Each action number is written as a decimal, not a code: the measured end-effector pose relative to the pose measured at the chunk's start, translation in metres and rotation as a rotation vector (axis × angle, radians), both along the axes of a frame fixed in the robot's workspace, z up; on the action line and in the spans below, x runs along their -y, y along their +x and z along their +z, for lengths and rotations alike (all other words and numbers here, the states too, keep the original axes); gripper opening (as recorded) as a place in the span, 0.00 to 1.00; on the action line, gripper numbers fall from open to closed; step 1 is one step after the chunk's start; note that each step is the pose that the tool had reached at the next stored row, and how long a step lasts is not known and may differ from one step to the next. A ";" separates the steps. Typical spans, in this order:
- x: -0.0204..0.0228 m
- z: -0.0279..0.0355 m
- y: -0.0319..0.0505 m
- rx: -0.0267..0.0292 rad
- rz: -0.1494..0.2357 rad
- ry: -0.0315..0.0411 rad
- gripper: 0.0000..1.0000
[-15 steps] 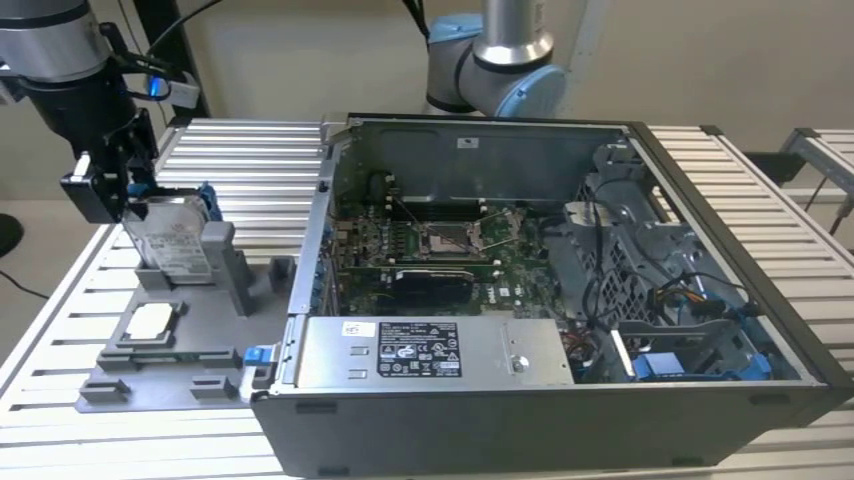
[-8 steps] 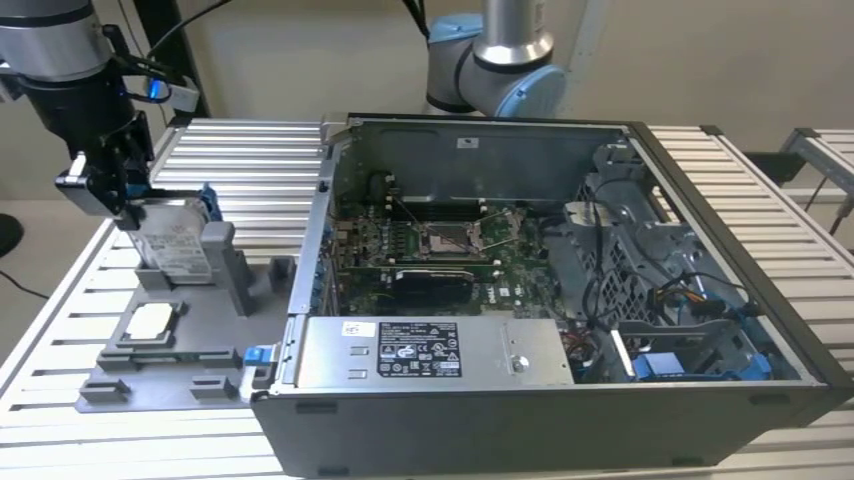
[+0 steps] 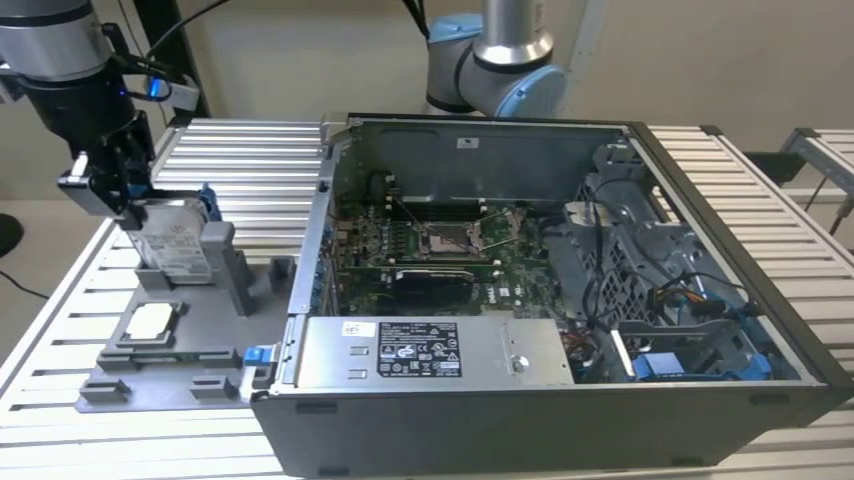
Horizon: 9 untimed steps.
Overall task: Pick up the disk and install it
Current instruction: 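Pick up the disk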
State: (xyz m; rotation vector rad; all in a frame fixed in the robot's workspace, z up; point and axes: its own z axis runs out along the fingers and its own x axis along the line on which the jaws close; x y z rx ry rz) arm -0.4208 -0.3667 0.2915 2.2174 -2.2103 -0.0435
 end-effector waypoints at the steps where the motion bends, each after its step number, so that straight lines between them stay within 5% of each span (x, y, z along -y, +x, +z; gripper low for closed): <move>1: 0.0000 0.0000 0.0000 0.0047 0.003 0.0000 1.00; 4: 0.0000 0.0000 0.0003 0.0142 0.009 0.0000 1.00; 9: 0.0000 -0.0002 0.0004 0.0147 0.010 0.0001 1.00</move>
